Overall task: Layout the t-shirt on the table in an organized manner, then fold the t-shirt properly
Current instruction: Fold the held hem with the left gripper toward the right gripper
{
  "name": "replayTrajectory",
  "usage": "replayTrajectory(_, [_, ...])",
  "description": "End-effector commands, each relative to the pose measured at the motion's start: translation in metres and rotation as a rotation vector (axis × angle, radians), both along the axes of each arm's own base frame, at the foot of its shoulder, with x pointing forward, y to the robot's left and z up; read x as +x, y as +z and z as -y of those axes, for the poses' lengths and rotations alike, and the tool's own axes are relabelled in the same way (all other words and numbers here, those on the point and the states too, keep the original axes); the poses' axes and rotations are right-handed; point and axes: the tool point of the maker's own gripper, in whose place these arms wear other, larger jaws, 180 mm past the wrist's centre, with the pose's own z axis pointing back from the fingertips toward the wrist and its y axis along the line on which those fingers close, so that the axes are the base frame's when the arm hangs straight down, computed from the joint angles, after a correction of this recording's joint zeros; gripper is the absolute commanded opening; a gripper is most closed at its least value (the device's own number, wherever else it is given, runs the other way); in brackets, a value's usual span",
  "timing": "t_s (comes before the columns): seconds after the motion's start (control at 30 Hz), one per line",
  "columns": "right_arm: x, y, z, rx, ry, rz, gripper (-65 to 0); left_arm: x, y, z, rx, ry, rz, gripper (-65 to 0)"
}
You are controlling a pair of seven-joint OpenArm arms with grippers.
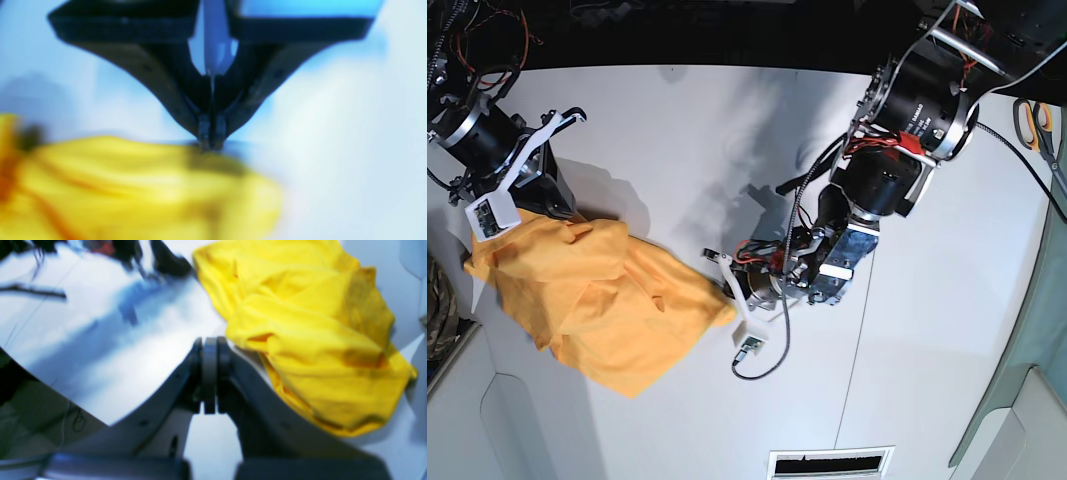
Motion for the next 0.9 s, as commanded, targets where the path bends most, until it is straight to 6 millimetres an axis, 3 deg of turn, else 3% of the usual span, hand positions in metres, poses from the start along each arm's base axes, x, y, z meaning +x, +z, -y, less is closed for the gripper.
replayTrajectory(0.0, [0.002,0.009,0.001,0.003,0.007,0.037,-65.0,0.011,0.007,-0.012,0.034,0.008,0.012,-64.1])
replayTrajectory(0.03, [0.001,0.008,0.002,-0.003,0.005,0.034,-65.0,0.014,0.009,-0.020,0.046,0.013,0.014,-64.1])
replayTrajectory(0.1, [0.004,0.009,0.004,-0.017,-0.002,0.056,-65.0,0.009,0.011,-0.019,0.013,-0.039,-0.003,-63.4])
replayTrajectory(0.23, [0.018,0.013,0.013,-0.042,-0.030,0.115,-65.0,-0.026,0.027,0.031,-0.198,-0.240,-0.083,-54.2])
replayTrajectory(0.33, [0.028,0.000,0.029,-0.067,-0.088,0.089,-50.2,-0.045,0.041,0.054,-0.282,-0.275,-0.069,-52.6])
replayTrajectory(0.4, [0.036,-0.014,0.047,-0.074,-0.171,0.059,-42.7,-0.056,0.052,0.067,-0.310,-0.286,-0.027,-47.7])
replayTrajectory(0.53, [0.053,-0.037,0.084,-0.087,-0.334,0.016,-40.1,-0.074,0.079,0.097,-0.378,-0.292,0.037,-32.9])
replayTrajectory(0.67, [0.070,-0.033,0.095,-0.049,-0.391,0.029,-40.1,-0.070,0.090,0.117,-0.387,-0.251,0.081,-32.7])
replayTrajectory(0.87, [0.080,-0.022,0.106,-0.047,-0.434,0.056,-40.1,-0.058,0.068,0.125,-0.351,-0.126,0.078,-32.7])
